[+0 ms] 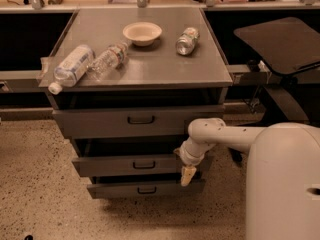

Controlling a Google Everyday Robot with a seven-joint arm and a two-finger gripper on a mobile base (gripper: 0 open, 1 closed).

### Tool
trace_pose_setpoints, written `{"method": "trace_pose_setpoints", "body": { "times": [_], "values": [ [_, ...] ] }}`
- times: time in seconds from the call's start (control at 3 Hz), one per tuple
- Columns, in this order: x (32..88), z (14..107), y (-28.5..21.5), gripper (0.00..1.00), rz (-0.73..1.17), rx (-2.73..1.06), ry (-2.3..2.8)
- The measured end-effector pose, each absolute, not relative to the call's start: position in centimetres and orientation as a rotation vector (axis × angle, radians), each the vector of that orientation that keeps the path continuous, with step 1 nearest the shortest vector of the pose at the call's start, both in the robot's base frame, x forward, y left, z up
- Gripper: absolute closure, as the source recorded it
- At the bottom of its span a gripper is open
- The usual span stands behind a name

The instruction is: Open middle drawer

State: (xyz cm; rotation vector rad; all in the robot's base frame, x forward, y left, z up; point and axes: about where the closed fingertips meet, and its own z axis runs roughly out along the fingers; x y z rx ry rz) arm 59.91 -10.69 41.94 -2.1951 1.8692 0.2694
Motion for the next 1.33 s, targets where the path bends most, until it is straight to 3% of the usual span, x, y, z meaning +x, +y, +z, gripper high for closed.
{"method": "trace_pose_setpoints", "body": {
  "times": [0.33, 0.67, 1.0, 1.33],
  "values": [
    [59.9, 41.9, -10.7, 0.01, 0.269, -2.195, 1.869],
    [59.9, 41.9, -10.7, 0.0, 0.27, -2.195, 1.869],
    [59.7, 41.2, -10.8, 0.0, 0.313, -2.202, 1.878],
    [57.9, 41.8, -10.7, 0.16, 0.361, -2.232, 1.855]
  ]
}}
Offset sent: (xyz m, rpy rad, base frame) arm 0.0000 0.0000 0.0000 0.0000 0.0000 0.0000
